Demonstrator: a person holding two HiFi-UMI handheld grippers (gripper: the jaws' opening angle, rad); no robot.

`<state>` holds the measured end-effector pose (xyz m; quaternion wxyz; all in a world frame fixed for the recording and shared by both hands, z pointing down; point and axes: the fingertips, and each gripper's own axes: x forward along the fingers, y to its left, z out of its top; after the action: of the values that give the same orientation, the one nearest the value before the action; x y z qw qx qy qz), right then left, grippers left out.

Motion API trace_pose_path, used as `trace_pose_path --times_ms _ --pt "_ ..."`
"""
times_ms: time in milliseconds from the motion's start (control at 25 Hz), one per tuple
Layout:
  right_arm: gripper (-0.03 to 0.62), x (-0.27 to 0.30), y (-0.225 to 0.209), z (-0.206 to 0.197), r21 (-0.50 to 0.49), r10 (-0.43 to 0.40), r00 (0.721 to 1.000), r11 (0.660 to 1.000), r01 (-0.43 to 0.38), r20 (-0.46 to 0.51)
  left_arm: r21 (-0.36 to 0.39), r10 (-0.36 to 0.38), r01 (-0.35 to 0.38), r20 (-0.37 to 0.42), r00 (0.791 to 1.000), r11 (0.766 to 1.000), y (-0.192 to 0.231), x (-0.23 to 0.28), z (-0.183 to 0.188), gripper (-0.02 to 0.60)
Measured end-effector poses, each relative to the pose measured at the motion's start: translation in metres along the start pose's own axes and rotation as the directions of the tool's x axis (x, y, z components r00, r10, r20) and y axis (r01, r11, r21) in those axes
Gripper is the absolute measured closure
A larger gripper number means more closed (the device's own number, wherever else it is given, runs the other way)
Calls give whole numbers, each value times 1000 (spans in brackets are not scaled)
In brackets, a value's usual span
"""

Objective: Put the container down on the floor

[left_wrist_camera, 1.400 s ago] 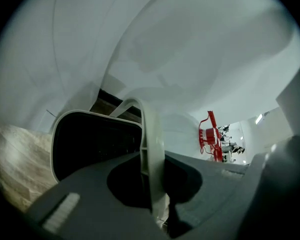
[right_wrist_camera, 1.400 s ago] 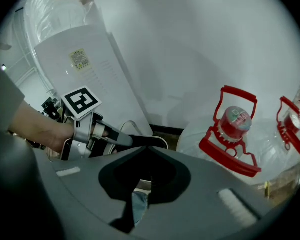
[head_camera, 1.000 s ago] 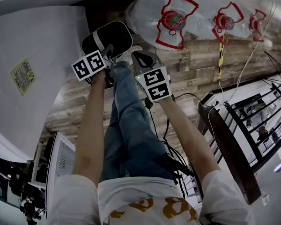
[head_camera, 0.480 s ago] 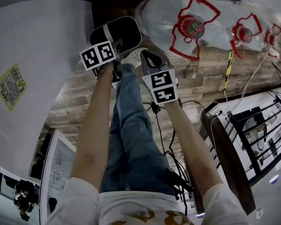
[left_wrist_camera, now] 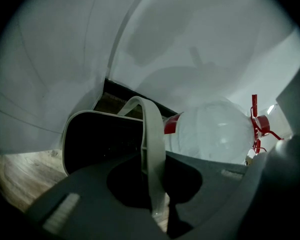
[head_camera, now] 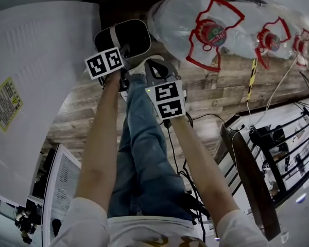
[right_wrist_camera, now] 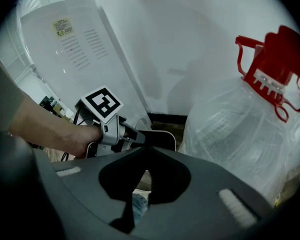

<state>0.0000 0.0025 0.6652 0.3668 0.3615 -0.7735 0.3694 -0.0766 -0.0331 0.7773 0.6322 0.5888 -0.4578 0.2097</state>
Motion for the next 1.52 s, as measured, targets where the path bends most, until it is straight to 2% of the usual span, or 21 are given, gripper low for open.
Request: trace_pose_path --times_ms 160,440,720,920,1040,1200,1320,1520 --pt "568 4 -2 -5 8 -2 1000 1000 2 -6 -1 31 -31 17 999 1000 5 -1 5 561" --pt "568 0 0 -3 18 -9 1000 1000 8 12 23 182 -182 19 983 983 26 -15 -1 560" --pt "568 -1 6 -6 20 -5 1000 1000 5 24 72 331 -329 -4 944 941 52 -32 -4 536" --pt "568 2 12 -8 8 15 1000 1000 -16 19 185 444 -439 13 896 879 71 -45 -8 498" --pt "568 4 13 -7 5 13 1000 1000 -13 20 162 471 -465 -1 882 870 83 -51 -16 493" --pt "568 3 18 -4 11 20 1000 1000 -20 21 145 522 -514 -21 853 845 101 -61 -26 478" --pt "568 3 20 -5 12 17 1000 1000 -18 23 129 532 -525 -29 846 841 109 -67 -31 461" --pt "568 0 23 -5 15 14 1000 1000 -14 24 155 569 -563 8 823 812 115 -81 -28 459"
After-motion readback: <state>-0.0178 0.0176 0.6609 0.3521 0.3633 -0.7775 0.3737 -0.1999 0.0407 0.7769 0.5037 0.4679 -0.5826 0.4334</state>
